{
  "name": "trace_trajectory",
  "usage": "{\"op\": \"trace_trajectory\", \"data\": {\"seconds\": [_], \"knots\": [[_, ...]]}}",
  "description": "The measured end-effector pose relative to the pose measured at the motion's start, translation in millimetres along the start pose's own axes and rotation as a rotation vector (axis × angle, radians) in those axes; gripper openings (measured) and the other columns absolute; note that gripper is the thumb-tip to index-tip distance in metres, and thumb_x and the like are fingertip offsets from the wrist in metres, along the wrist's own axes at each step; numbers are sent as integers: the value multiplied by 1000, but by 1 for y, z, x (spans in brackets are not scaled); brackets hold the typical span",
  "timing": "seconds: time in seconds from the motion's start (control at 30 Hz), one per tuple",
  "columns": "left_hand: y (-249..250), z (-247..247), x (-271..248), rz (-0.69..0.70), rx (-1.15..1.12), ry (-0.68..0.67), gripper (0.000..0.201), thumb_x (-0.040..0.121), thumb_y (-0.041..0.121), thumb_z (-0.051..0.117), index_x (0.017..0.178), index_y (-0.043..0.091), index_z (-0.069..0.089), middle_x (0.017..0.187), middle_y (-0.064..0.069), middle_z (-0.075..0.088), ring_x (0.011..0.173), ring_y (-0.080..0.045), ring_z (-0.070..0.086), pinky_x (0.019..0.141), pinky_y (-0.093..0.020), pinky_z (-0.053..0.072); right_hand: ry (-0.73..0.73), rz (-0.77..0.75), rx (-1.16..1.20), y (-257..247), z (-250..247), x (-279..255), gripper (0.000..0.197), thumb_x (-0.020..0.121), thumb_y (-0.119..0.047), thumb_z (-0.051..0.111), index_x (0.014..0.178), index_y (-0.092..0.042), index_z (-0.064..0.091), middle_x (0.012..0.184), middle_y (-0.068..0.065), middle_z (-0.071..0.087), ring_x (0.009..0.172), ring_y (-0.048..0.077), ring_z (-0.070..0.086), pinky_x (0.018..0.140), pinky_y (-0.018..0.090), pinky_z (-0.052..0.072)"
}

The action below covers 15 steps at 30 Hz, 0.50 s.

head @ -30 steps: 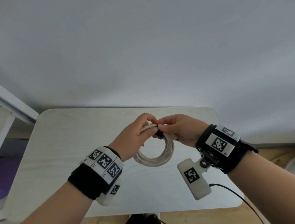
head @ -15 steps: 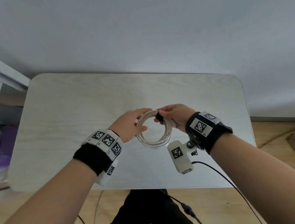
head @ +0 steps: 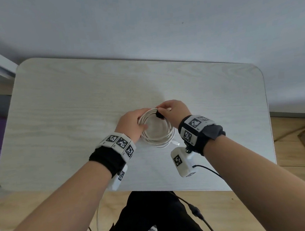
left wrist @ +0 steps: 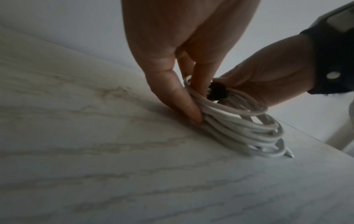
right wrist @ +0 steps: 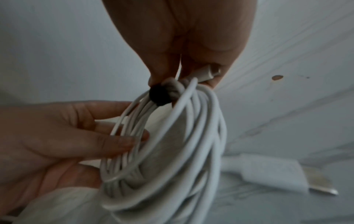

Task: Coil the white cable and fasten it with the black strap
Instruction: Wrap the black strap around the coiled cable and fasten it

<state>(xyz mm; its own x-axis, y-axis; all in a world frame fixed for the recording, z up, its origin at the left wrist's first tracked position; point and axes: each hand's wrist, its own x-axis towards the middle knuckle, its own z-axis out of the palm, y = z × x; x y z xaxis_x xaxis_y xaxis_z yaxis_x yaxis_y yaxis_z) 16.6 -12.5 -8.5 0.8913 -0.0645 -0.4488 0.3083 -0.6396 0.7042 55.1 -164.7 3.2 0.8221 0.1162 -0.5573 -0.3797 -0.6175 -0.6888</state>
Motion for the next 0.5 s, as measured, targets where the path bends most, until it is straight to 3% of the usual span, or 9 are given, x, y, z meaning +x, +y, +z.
{"op": "trace_trajectory", "data": {"seconds": [0.07, 0.17, 0.33, 0.5], "knots": [[0, 2, 1, -5, 66, 28, 51, 80, 6, 67, 127, 26, 57, 105, -6, 56, 90, -16, 51, 87, -24, 40, 5, -22, -49, -1, 0, 2, 22, 90, -17, 52, 102, -12, 70, 96, 6, 70, 84, 15, 59, 76, 26, 44], [2, 6, 2, -7, 101, 56, 51, 82, 6, 65, 127, 27, 56, 108, -9, 53, 96, -20, 52, 85, -20, 34, 12, -42, -145, 2, 4, 8, 22, 90, -20, 52, 100, -16, 71, 98, 5, 72, 92, 21, 63, 83, 31, 49], [1, 10, 2, -27, 303, 93, 54, 84, 17, 65, 133, 34, 49, 117, -8, 55, 110, -29, 47, 90, -35, 41, 82, -23, -202, 13, 15, 15, 21, 86, -33, 51, 94, -31, 70, 99, 0, 70, 99, 26, 59, 90, 45, 48], [2, 17, 1, 26, 399, 120, 64, 86, 20, 64, 142, 29, 34, 124, -7, 45, 110, -24, 44, 87, -31, 41, 162, -58, -252, 15, 14, 11, 22, 91, -28, 50, 104, -25, 66, 113, 1, 56, 111, 23, 45, 97, 42, 39]]}}
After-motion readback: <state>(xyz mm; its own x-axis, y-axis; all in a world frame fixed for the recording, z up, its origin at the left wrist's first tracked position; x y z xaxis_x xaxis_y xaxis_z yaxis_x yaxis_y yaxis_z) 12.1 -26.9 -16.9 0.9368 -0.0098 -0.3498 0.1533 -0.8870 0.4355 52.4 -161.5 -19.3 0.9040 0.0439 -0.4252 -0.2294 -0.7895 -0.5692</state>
